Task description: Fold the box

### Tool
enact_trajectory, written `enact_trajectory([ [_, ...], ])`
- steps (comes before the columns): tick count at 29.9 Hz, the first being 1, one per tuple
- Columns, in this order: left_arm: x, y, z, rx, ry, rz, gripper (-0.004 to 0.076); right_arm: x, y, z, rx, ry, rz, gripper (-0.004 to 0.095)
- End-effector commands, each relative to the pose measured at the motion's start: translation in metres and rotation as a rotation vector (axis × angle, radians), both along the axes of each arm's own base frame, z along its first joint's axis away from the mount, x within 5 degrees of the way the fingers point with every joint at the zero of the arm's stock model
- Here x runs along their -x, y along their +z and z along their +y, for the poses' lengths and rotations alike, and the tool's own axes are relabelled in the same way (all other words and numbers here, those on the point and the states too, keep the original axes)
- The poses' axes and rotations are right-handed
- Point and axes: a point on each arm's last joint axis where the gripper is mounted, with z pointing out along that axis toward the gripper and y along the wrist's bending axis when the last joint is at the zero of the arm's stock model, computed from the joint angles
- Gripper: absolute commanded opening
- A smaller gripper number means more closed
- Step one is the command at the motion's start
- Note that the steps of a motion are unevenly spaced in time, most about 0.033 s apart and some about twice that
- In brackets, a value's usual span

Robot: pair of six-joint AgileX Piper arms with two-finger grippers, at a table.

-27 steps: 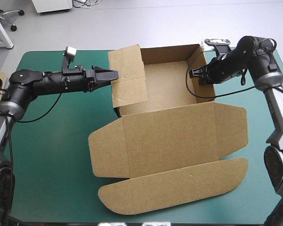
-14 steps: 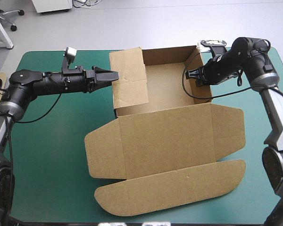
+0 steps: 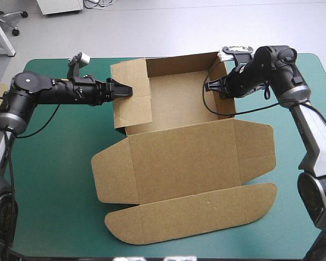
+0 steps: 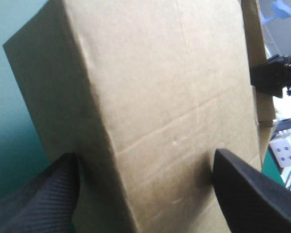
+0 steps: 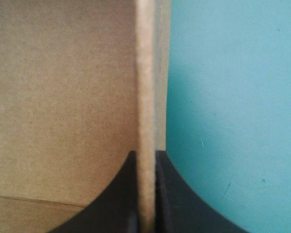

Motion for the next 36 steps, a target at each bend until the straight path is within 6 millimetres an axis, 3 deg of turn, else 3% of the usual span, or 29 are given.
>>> enact_trajectory([
  [1,0.012,0.026,-0.016,0.005,0.004,-0.091,0.0543,0.011,0.031,0.005,-0.075,-0.01,-0.117,-0.003],
  [8,0.012,0.02,-0.036,-0.092,0.045,-0.084,0.0539,0.012,0.031,0.008,-0.077,-0.017,-0.108,-0.003],
  [17,0.01,0.012,-0.044,-0.221,0.136,-0.072,0.0509,0.015,0.031,0.019,-0.081,-0.02,-0.116,-0.003],
  [23,0.007,0.008,-0.042,-0.311,0.258,-0.07,0.0509,0.017,0.031,0.025,-0.06,-0.032,-0.121,-0.003],
  [29,0.004,0.006,-0.036,-0.37,0.311,-0.075,0.0459,0.018,0.027,0.026,-0.038,-0.04,-0.09,-0.003],
  [36,0.002,0.007,-0.033,-0.408,0.333,-0.101,0.045,0.013,0.008,0.033,0.018,-0.033,-0.003,-0.0029],
])
